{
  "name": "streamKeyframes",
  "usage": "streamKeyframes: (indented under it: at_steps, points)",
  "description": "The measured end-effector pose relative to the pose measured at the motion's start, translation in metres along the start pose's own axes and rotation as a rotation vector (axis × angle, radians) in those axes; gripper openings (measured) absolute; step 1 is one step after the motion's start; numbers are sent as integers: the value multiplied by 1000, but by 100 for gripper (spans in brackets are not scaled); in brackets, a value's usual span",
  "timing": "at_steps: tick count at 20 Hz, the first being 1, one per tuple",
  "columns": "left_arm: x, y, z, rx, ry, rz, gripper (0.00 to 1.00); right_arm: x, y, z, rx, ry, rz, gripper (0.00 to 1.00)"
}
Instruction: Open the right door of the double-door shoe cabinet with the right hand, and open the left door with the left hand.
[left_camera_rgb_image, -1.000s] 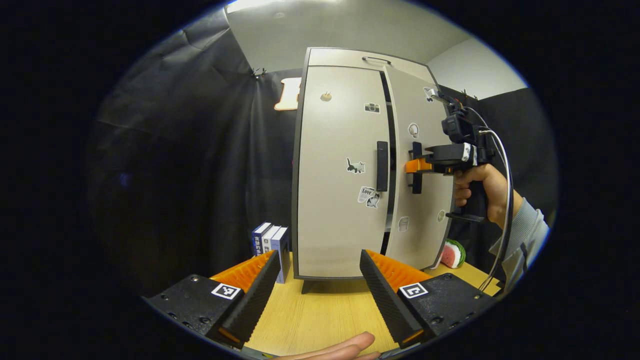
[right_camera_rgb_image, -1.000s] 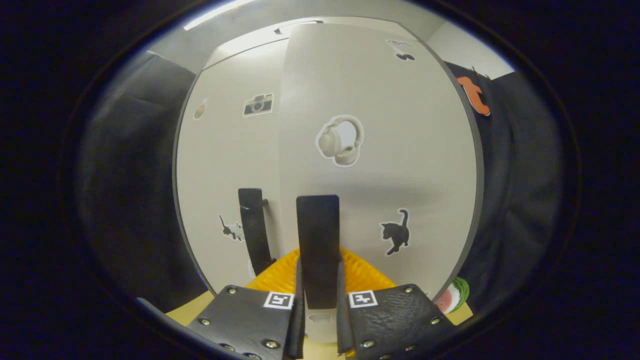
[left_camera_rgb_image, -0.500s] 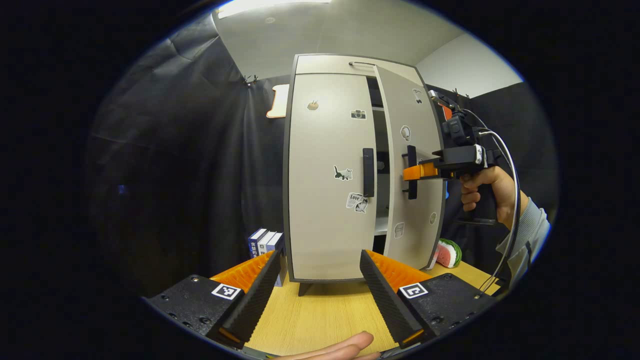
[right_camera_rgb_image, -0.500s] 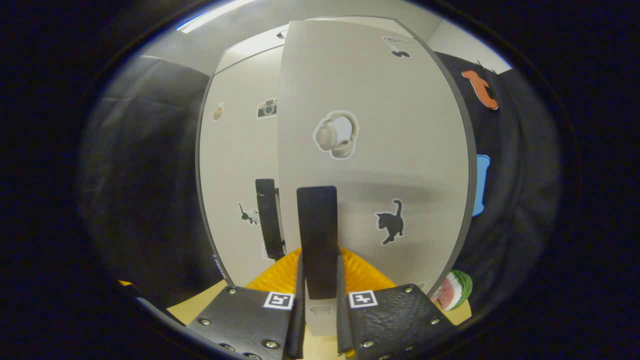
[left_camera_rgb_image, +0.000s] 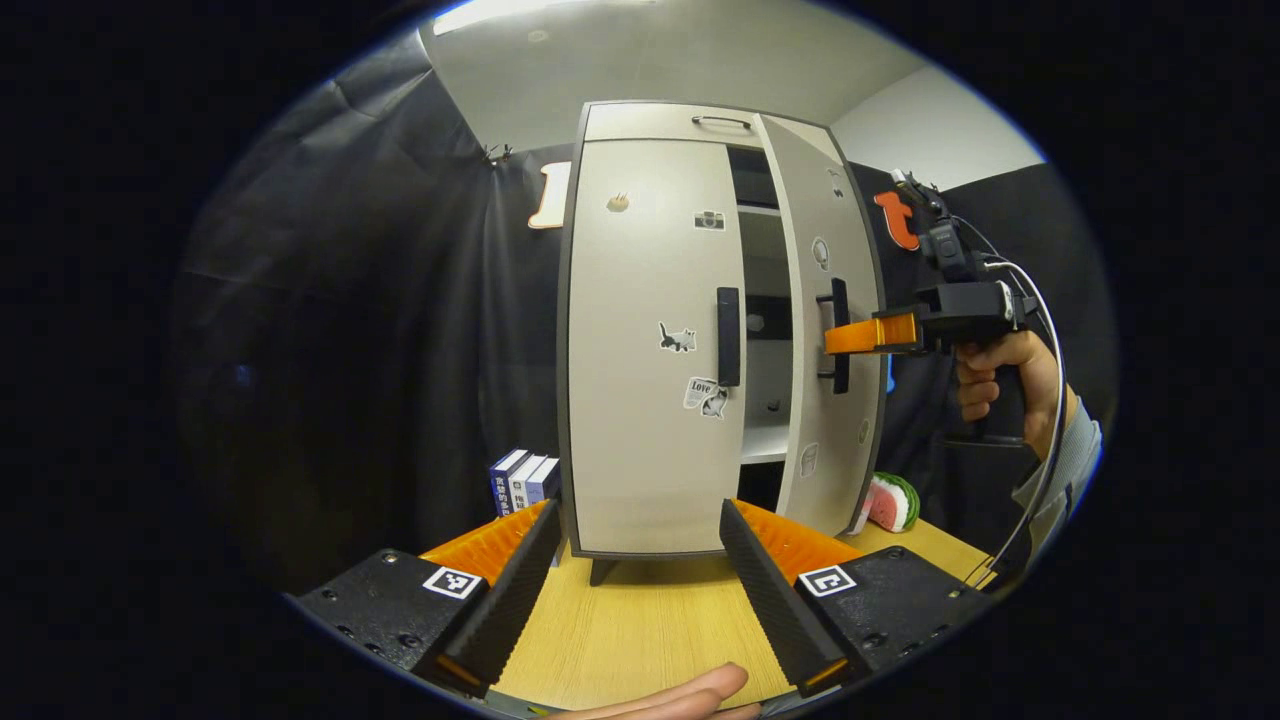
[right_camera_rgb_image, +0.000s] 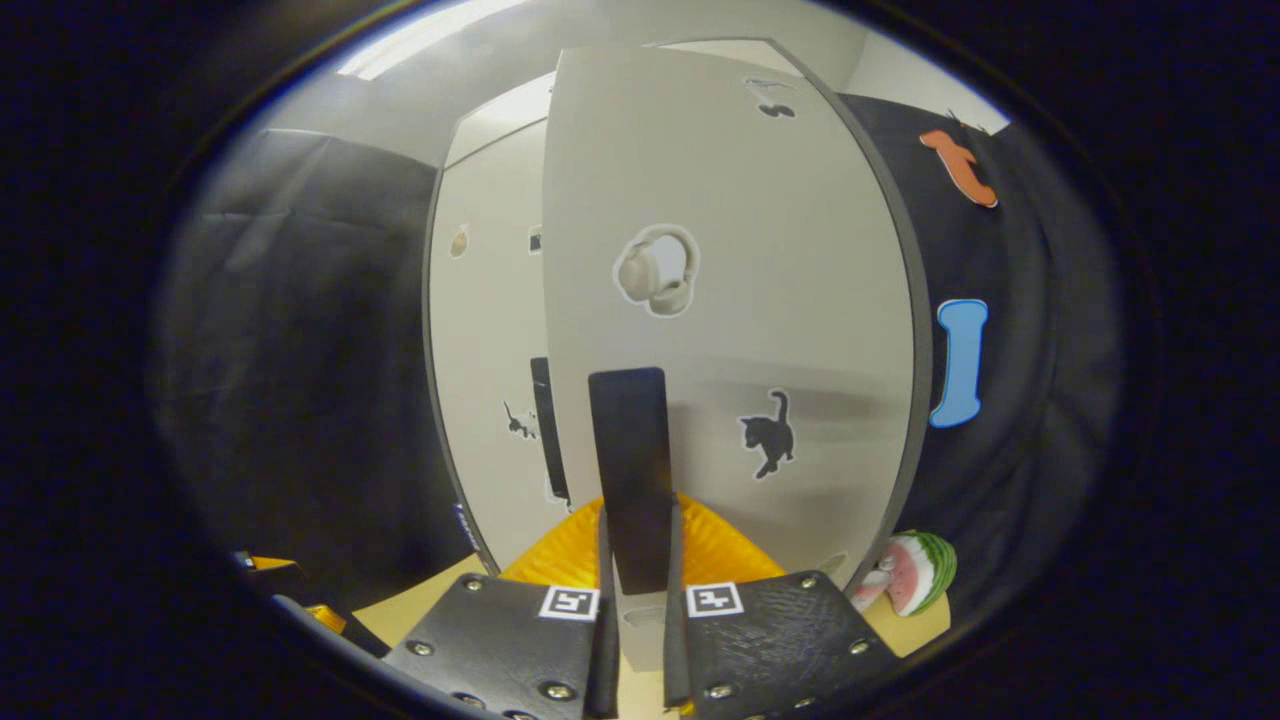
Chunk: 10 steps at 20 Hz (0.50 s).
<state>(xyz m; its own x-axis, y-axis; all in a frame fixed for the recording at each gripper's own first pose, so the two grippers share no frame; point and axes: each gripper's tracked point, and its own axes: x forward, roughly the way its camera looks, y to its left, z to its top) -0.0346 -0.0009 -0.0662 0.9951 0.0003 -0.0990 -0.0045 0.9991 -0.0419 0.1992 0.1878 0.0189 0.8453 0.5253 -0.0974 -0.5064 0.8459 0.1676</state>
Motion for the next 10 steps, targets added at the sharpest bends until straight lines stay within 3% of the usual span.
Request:
streamKeyframes:
  at_steps: [10]
  points:
    - [7,-6,-3,-15,1,-3,99,-30,-14,3,-18,-1,27,17]
